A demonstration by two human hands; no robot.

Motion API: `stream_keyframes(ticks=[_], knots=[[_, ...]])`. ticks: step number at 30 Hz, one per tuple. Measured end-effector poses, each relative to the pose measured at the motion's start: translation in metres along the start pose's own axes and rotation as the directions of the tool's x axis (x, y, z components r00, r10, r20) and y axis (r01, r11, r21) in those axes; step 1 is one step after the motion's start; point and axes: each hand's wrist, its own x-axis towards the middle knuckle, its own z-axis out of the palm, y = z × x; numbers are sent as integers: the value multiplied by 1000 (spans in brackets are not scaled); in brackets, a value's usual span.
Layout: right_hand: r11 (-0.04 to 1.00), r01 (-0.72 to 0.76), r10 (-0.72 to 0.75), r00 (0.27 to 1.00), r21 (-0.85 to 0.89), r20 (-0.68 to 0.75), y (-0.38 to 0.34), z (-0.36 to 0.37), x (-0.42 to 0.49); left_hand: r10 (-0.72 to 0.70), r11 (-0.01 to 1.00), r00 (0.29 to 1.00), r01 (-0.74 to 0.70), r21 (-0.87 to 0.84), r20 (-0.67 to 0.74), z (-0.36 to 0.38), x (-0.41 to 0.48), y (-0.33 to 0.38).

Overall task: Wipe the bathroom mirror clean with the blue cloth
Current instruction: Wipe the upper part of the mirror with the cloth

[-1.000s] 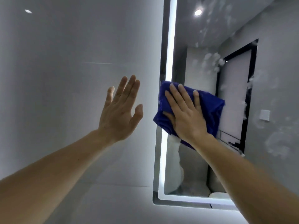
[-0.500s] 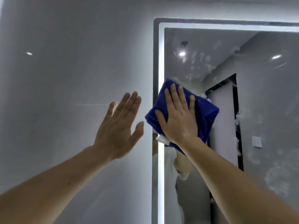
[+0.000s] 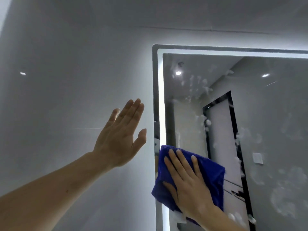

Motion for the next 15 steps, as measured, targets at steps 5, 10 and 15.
stream_keyframes(ticks=[5, 10, 15], knots=[[997, -71, 69, 992, -17, -105, 28, -27, 95, -6, 1000, 1000, 6, 5, -28, -1, 27, -5], [994, -112, 111, 972, 6, -209, 52, -47, 177, -69, 997, 997, 69, 22, -28, -4, 37, -9], [984, -170, 178, 959, 52, -221, 73, -74, 247, -77, 995, 997, 77, 68, -11, -11, 46, -17]])
